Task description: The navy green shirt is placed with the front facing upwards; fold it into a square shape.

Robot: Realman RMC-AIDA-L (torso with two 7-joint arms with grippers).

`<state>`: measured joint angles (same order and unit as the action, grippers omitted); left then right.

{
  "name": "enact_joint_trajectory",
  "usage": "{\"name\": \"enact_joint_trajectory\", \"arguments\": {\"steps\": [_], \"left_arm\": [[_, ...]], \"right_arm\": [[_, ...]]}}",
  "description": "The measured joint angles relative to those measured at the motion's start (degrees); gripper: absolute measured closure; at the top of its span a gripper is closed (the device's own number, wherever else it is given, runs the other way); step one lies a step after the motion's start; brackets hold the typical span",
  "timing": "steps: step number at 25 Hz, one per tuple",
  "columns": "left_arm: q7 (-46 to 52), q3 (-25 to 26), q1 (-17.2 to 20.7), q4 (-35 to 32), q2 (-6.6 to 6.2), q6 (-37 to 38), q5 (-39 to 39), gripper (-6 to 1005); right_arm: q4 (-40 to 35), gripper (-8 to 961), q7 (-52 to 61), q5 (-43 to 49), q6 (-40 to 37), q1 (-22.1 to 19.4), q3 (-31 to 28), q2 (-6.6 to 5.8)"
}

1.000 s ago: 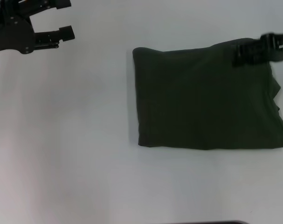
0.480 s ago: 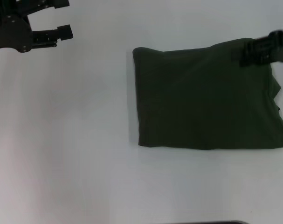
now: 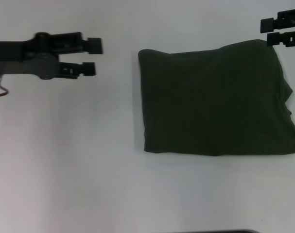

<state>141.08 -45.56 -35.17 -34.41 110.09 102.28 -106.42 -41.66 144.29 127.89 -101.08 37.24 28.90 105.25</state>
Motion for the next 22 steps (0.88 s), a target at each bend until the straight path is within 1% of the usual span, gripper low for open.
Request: {"name": "enact_joint_trajectory", "arguments": {"steps": [1, 4, 7, 8, 12, 13, 14, 16, 19, 22], "left_arm": [[-0.9, -0.4, -0.6, 0.0, 0.31, -0.8, -0.4, 108], [-4.5, -2.3, -3.0, -0.1, 1.44, -6.2, -2.4, 108], [-7.8, -4.0, -5.0, -0.2, 3.1, -14.0, -5.8, 109], [-9.2, -4.6, -5.5, -0.2, 3.83, -16.6, -6.8, 109], [-14.4, -5.9, -7.1, -0.2, 5.75, -22.0, -8.1, 109], [-15.3, -6.4, -7.5, -0.2, 6.57, -24.4, -8.6, 109], [-15.4, -6.6, -7.6, -0.3, 6.81, -25.1, -8.8, 109], [-15.7, -8.2, -8.0, 0.0, 7.74, -28.2, -9.3, 110], [-14.7, -11.6, -8.2, 0.4, 8.27, -29.5, -10.3, 110], [-9.8, -15.1, -8.9, 0.4, 8.06, -28.3, -13.3, 110]], "right_arm": [[0.0, 329, 0.0, 0.0, -0.1, -0.2, -0.2, -0.05], [0.0, 329, 0.1, 0.0, -0.2, -1.0, -0.9, -0.22], [0.4, 329, 0.4, 0.0, -0.3, -2.0, -1.1, -0.17], [0.6, 329, 0.4, 0.0, -0.4, -2.4, -1.0, -0.01], [0.7, 329, 0.2, 0.2, -0.5, -3.2, -0.8, 0.39], [0.7, 329, 0.2, 0.3, -0.5, -3.3, -0.8, 0.41], [0.7, 329, 0.2, 0.3, -0.5, -3.4, -0.8, 0.44], [0.7, 329, 0.1, 0.4, -0.4, -3.5, -0.7, 0.52], [0.8, 329, 0.1, 0.6, 0.1, -3.6, -0.6, 0.69], [0.8, 329, 0.1, 0.7, 0.4, -3.6, -0.2, 0.7]]}}
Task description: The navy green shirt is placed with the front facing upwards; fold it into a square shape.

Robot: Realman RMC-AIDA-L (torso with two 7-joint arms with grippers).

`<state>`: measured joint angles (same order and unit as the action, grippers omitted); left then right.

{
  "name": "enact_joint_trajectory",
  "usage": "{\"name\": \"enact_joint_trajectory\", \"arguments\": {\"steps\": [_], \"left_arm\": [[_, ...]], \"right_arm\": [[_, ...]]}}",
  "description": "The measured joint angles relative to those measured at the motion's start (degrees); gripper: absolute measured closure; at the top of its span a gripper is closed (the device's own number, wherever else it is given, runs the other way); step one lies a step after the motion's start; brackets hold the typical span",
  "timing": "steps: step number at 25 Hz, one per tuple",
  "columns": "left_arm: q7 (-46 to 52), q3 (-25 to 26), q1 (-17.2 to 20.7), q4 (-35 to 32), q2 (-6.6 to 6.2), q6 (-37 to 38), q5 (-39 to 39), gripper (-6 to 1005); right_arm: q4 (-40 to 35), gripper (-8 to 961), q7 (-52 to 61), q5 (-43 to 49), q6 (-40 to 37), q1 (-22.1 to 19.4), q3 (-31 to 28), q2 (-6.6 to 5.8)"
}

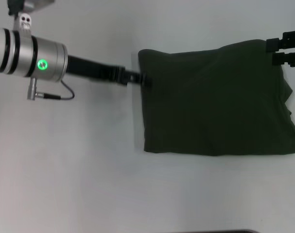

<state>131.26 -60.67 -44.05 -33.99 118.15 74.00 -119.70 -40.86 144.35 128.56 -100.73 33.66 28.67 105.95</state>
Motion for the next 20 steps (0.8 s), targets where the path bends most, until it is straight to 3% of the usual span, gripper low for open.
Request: {"name": "enact_joint_trajectory", "arguments": {"steps": [9, 20], "left_arm": [[12.6, -2.3, -1.3, 0.0, -0.55, 6.4, -6.3, 112], [15.0, -1.7, -0.7, 0.3, 3.57, -0.9, -6.5, 113]], "right_arm": [[-0.3, 329, -0.5, 0.0, 0.1, -0.1, 0.2, -0.32], [-0.6, 329, -0.7, 0.0, 0.1, -0.2, 0.0, -0.6]]}}
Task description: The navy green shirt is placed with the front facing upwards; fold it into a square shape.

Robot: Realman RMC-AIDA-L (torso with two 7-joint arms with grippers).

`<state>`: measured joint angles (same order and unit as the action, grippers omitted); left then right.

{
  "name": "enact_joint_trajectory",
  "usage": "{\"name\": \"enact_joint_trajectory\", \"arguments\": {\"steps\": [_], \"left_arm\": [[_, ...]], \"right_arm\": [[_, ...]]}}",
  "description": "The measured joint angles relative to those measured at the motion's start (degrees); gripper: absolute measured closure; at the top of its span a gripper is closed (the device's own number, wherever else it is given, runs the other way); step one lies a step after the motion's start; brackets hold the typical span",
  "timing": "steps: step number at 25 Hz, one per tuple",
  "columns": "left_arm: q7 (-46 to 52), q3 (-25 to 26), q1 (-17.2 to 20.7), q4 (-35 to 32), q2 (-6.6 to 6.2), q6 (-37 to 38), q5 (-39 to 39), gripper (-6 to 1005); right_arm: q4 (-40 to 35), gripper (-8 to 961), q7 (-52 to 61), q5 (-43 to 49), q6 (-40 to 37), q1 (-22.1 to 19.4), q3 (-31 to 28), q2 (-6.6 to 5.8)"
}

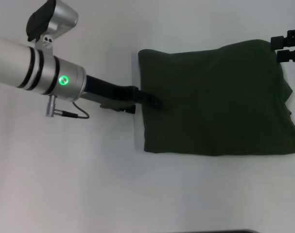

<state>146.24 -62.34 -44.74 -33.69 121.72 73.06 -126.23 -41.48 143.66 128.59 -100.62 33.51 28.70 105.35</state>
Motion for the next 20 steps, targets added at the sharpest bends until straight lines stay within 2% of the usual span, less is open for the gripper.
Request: {"name": "enact_joint_trajectory", "arguments": {"steps": [4, 20], "left_arm": [[0.1, 0.0, -0.7, 0.0, 0.99, -3.2, 0.3, 114], [0.5, -0.2, -2.5, 0.6, 1.98, -11.3, 0.3, 116]], "right_arm": [[0.0, 329, 0.0, 0.0, -0.3, -0.1, -0.2, -0.01], [0.0, 330, 0.1, -0.4, -0.5, 0.0, -0.3, -0.08]]}}
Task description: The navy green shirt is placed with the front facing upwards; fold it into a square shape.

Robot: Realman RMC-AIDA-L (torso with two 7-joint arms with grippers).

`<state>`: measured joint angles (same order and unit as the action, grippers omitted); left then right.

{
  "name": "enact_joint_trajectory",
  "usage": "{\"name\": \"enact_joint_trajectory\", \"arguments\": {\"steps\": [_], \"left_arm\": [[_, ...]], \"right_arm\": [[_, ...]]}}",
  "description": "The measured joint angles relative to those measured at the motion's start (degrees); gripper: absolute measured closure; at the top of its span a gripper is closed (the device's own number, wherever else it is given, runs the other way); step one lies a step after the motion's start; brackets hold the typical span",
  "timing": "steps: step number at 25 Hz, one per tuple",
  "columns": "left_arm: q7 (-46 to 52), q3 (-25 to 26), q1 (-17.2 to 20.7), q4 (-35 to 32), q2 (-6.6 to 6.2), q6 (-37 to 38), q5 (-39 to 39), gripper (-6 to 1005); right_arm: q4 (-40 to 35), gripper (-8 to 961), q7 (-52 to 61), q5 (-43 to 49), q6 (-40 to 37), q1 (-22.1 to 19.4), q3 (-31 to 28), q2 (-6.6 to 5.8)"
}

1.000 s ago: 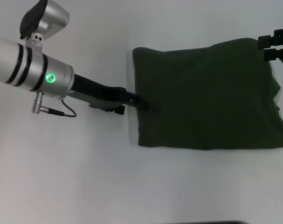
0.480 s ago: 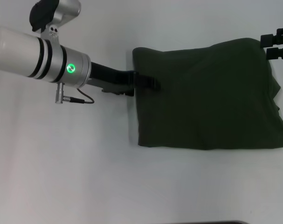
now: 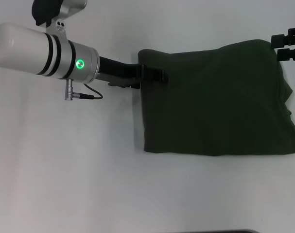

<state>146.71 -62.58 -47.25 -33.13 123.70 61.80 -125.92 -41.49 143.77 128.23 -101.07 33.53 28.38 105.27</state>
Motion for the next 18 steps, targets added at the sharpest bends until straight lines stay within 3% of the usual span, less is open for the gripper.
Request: {"name": "enact_joint_trajectory", "arguments": {"steps": [18], "left_arm": [[-0.1, -0.4, -2.6, 3.8, -0.05, -0.6, -0.1, 118]], "right_arm": [[0.1, 330, 0.3, 0.0, -0.2, 0.2, -0.1, 0.0]]}}
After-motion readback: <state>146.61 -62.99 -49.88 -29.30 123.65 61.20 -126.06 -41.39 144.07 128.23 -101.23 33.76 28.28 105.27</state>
